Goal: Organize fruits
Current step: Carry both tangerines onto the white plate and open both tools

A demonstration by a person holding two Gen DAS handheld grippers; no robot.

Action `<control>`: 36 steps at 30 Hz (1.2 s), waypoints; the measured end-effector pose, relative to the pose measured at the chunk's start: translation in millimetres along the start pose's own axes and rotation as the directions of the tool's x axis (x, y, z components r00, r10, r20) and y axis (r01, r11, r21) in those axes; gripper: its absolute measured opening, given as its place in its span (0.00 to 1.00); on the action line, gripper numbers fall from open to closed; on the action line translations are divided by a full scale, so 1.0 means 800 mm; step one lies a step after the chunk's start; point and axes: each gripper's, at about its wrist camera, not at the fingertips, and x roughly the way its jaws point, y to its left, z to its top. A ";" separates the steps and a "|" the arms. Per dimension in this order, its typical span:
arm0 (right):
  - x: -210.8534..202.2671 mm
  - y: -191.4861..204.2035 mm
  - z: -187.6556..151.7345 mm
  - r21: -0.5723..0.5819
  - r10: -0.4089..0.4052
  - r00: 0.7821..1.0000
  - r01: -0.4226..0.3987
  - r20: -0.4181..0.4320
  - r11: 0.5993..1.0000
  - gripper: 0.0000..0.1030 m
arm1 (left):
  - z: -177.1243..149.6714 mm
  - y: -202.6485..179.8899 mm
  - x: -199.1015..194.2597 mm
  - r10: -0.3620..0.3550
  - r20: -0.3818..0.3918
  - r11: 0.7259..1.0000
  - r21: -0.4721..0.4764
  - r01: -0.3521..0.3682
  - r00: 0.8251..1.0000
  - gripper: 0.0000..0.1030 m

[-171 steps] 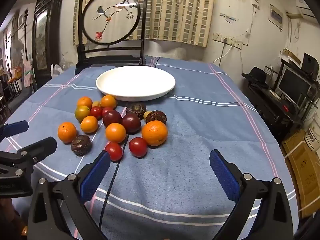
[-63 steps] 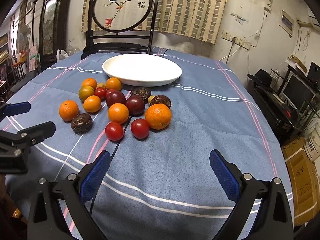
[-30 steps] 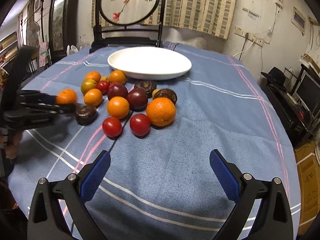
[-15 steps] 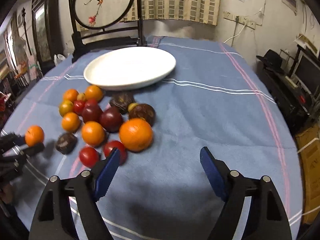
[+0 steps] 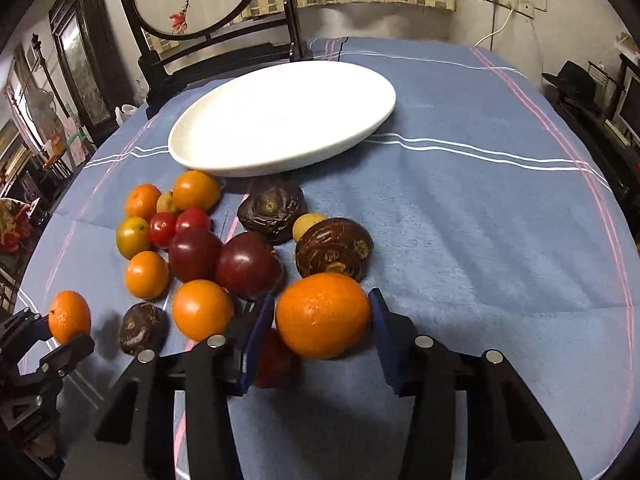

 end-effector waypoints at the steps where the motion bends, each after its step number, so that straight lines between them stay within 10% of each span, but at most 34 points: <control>1: 0.001 -0.002 0.001 0.008 0.001 1.000 -0.001 -0.005 1.000 0.45 | 0.000 0.000 0.000 0.000 -0.001 1.000 -0.001 0.000 1.000 0.39; 9: -0.051 -0.011 0.002 -0.001 0.004 0.992 -0.004 0.125 1.000 0.43 | 0.024 0.008 -0.011 -0.004 0.024 1.000 0.004 0.004 1.000 0.39; 17: -0.078 0.007 0.073 -0.133 -0.001 0.964 0.038 0.266 0.990 0.43 | 0.137 -0.003 0.018 0.034 0.075 0.996 0.077 -0.040 0.997 0.39; 33: 0.080 0.032 0.163 -0.254 -0.070 0.992 0.095 0.104 0.963 0.45 | 0.240 0.027 0.197 0.088 -0.119 0.996 -0.008 -0.090 0.989 0.42; 36: 0.077 0.028 0.163 -0.237 -0.085 0.988 0.114 0.127 0.965 0.56 | 0.245 0.036 0.196 0.089 -0.093 0.994 -0.054 -0.094 0.992 0.66</control>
